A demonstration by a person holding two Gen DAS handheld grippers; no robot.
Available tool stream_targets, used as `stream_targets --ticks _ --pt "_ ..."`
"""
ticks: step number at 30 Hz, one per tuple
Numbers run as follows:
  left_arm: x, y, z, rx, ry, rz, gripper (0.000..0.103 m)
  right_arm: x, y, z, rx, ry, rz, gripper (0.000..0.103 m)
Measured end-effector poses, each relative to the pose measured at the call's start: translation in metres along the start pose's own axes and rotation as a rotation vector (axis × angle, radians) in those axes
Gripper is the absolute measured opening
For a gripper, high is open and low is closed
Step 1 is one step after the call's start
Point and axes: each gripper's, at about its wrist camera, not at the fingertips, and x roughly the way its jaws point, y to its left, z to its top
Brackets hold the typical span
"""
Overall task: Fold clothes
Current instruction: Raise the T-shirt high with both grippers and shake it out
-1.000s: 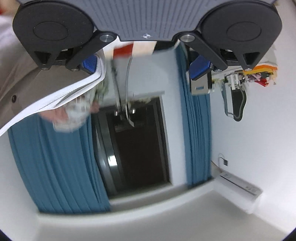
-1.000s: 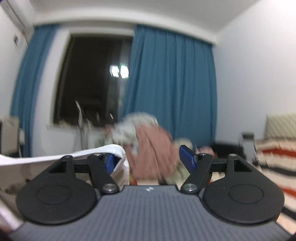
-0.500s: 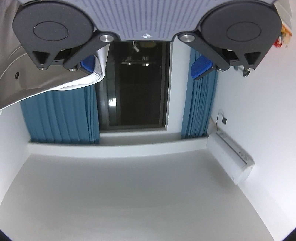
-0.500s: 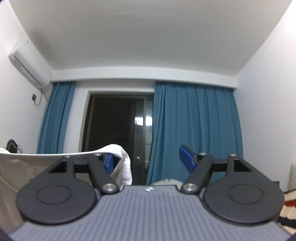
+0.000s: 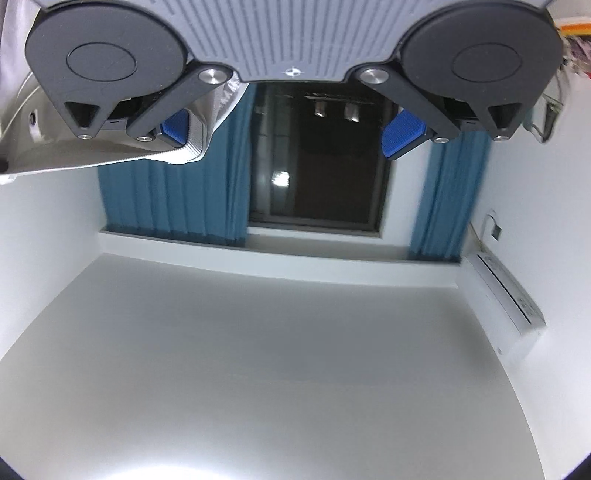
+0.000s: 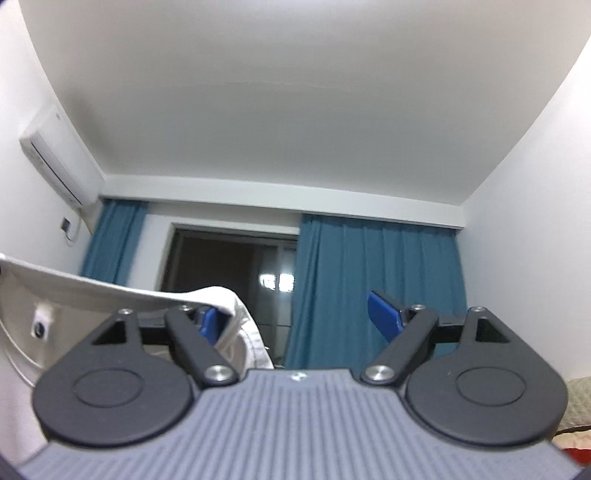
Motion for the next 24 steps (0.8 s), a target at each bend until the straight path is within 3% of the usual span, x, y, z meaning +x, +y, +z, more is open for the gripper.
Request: stream_targets --ticks 4,9,16,20,24 --pt "0.039 -0.013 -0.054 -0.001 0.118 -0.037 0.103 0.021 -0.013 -0.055 0.028 0.117 -0.015 0.082" --pt "0.122 -0.016 -0.180 -0.033 0.306 -0.037 0.103 0.076 -0.012 -0.153 -0.005 0.298 -0.029 0.082" --pt "0.294 -0.030 -0.348 -0.053 0.455 0.113 0.103 0.214 0.025 -0.319 -0.036 0.443 -0.134 0.081" --pt "0.384 -0.023 -0.459 -0.076 0.543 0.174 0.103 0.286 0.049 -0.422 -0.092 0.471 -0.160 0.080" --pt "0.449 -0.006 -0.598 -0.075 0.684 0.162 0.103 0.333 0.051 -0.538 -0.067 0.572 -0.147 0.080"
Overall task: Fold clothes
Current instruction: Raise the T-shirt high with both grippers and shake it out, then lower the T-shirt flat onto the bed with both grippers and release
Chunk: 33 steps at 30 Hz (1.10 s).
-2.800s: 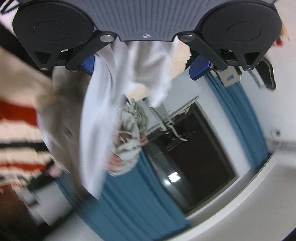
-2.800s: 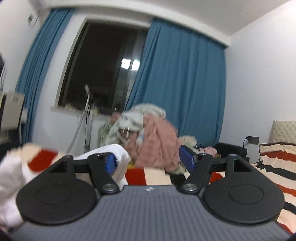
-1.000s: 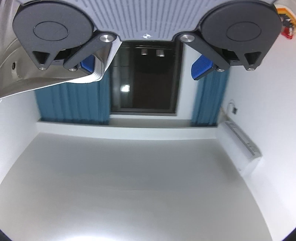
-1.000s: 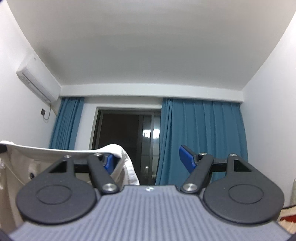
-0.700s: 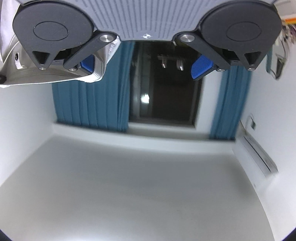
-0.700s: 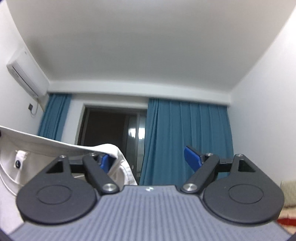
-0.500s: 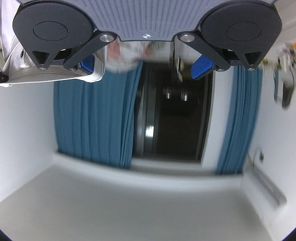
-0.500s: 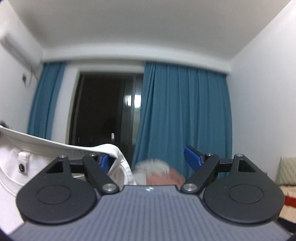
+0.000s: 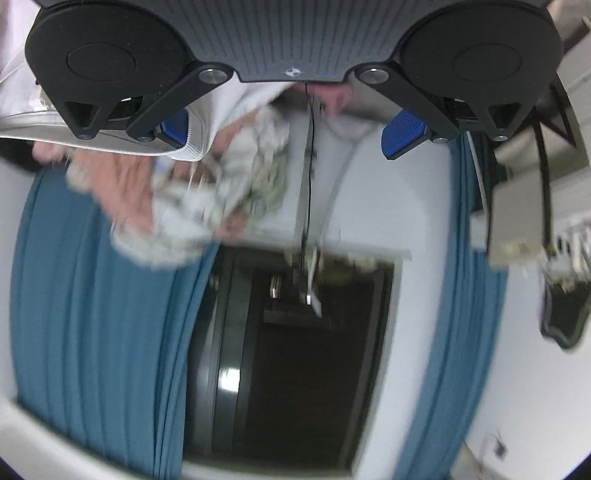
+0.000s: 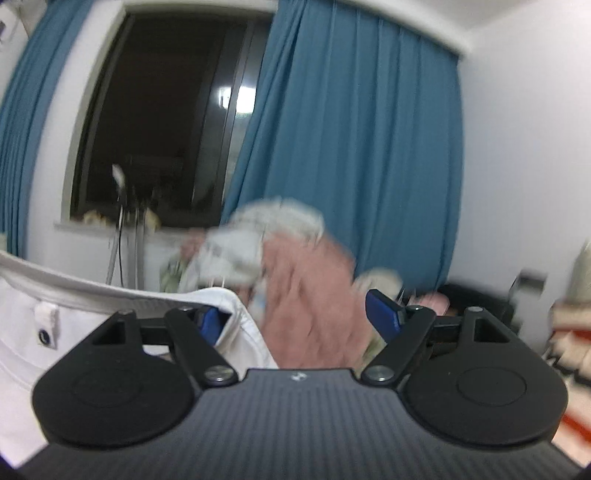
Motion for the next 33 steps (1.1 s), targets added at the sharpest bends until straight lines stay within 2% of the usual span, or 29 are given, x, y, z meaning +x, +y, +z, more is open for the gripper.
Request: stream_targets --ticks 5,8,9,12,14,15,17,19,22,26,29,33 --pt "0.153 0.016 -0.092 0.088 0.237 -0.032 0.102 0.089 0.012 -0.108 0.075 0.220 0.116 0.079" --pt "0.206 0.018 -0.147 0.163 0.400 -0.051 0.097 0.137 0.027 -0.141 0.046 0.386 0.159 0.079" --pt "0.214 0.017 -0.159 0.194 0.425 -0.045 0.097 0.147 0.032 -0.150 0.014 0.444 0.172 0.079" --pt "0.235 0.010 -0.162 0.265 0.553 -0.100 0.103 0.174 0.054 -0.165 -0.098 0.658 0.289 0.079" --pt "0.245 0.006 -0.159 0.304 0.654 -0.140 0.102 0.181 0.070 -0.166 -0.192 0.748 0.327 0.079" --pt "0.249 0.004 -0.157 0.324 0.705 -0.160 0.102 0.179 0.076 -0.162 -0.223 0.757 0.345 0.079" --pt "0.245 0.004 -0.148 0.316 0.725 -0.208 0.103 0.171 0.082 -0.152 -0.215 0.737 0.388 0.079" --pt "0.231 0.003 -0.135 0.296 0.711 -0.242 0.103 0.156 0.080 -0.139 -0.164 0.697 0.402 0.079" --pt "0.201 0.003 -0.120 0.264 0.591 -0.249 0.103 0.131 0.074 -0.122 -0.080 0.612 0.386 0.079" --pt "0.135 0.010 -0.116 0.208 0.413 -0.234 0.103 0.077 0.061 -0.109 0.022 0.490 0.353 0.080" --pt "0.067 0.013 -0.115 0.173 0.323 -0.218 0.103 0.019 0.049 -0.101 0.078 0.415 0.334 0.080" --pt "-0.053 0.032 -0.121 0.116 0.244 -0.205 0.103 -0.071 0.033 -0.091 0.097 0.346 0.312 0.080"
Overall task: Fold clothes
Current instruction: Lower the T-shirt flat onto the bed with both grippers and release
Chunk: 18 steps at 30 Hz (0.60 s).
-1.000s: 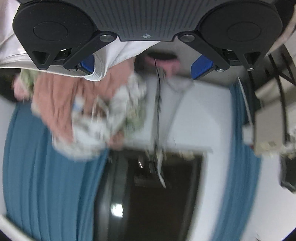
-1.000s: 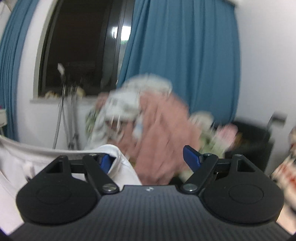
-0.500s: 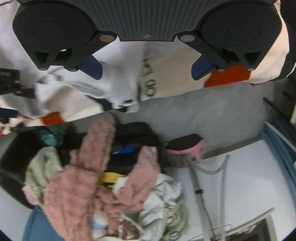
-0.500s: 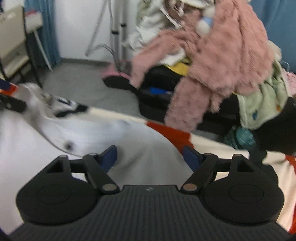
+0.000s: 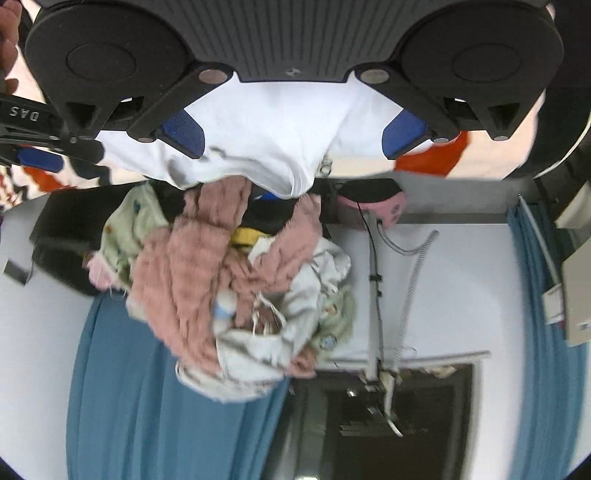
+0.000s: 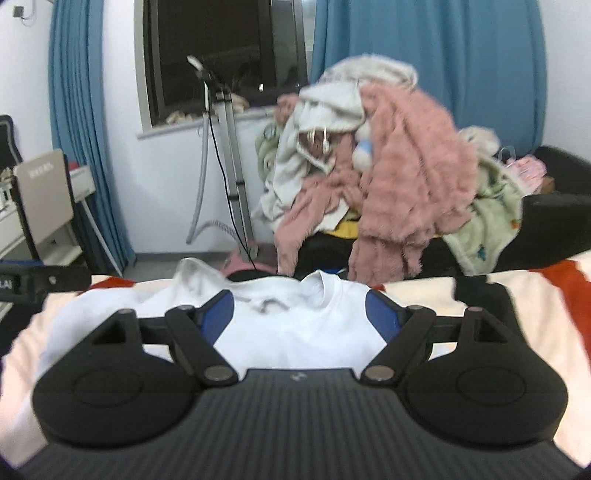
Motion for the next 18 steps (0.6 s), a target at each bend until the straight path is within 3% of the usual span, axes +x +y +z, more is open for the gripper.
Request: stream_targets --ticks 4,9,14,18 --pt "-0.108 0.000 -0.050 -0.037 -0.048 0.017 0.103 -0.096 0.010 -0.028 0.033 -0.063 0.004 0.080" --pt "-0.240 -0.011 -0.117 0.024 -0.181 0.037 0.103 -0.198 0.029 -0.074 -0.001 -0.155 0.006 0.080" --pt "-0.317 -0.015 -0.158 0.057 -0.265 0.081 0.103 -0.255 0.045 -0.103 -0.002 -0.182 0.032 0.080" --pt "-0.335 -0.010 -0.187 0.045 -0.229 0.080 0.103 -0.269 0.040 -0.122 0.054 -0.188 0.042 0.080"
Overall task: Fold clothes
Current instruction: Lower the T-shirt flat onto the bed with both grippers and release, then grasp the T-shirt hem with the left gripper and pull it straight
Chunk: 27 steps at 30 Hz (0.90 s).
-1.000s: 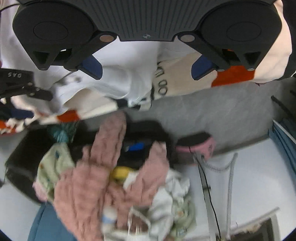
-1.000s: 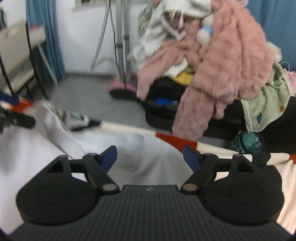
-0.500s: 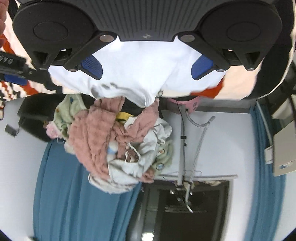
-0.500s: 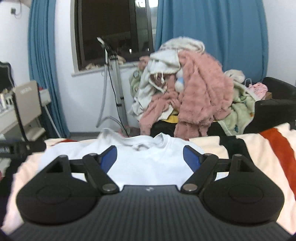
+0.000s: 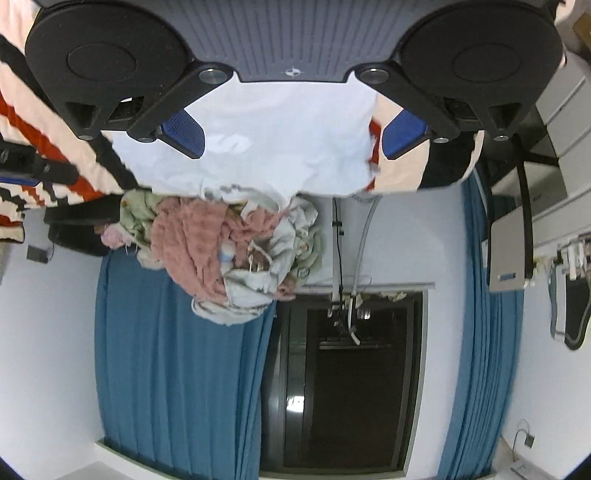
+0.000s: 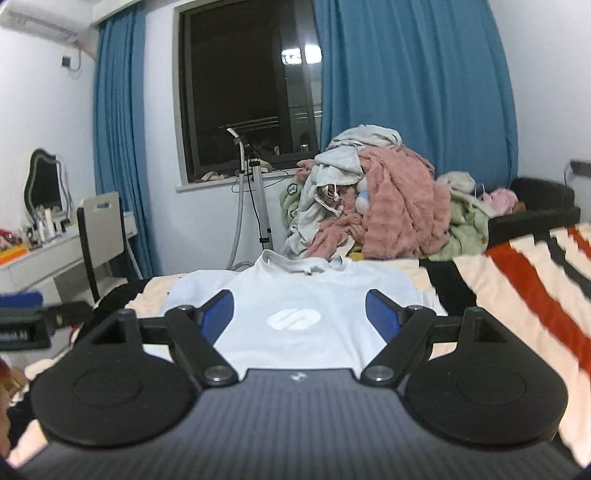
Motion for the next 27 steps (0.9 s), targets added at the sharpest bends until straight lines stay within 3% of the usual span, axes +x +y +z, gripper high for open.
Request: stream_targets --ticks 2,7,12,19,24,27 --pt "-0.001 0.008 -0.015 -0.039 0.041 -0.002 0.103 -0.003 -0.007 -0.010 0.036 0.018 0.002 0.080" --pt "0.041 0.028 -0.031 -0.147 0.181 0.015 0.101 0.000 -0.018 -0.025 0.101 0.066 -0.006 0.080" --pt "0.112 0.048 -0.027 -0.246 0.228 0.049 0.099 0.014 -0.021 -0.033 0.131 0.071 0.000 0.080" --pt "0.235 0.105 -0.017 -0.417 0.258 0.144 0.092 0.052 -0.027 -0.049 0.110 0.106 0.001 0.080" --pt "0.312 0.128 -0.004 -0.420 0.238 0.221 0.086 0.094 -0.033 -0.059 0.133 0.135 0.000 0.080" --pt "0.347 0.128 0.001 -0.356 0.258 0.258 0.075 0.116 -0.037 -0.062 0.145 0.147 0.007 0.080"
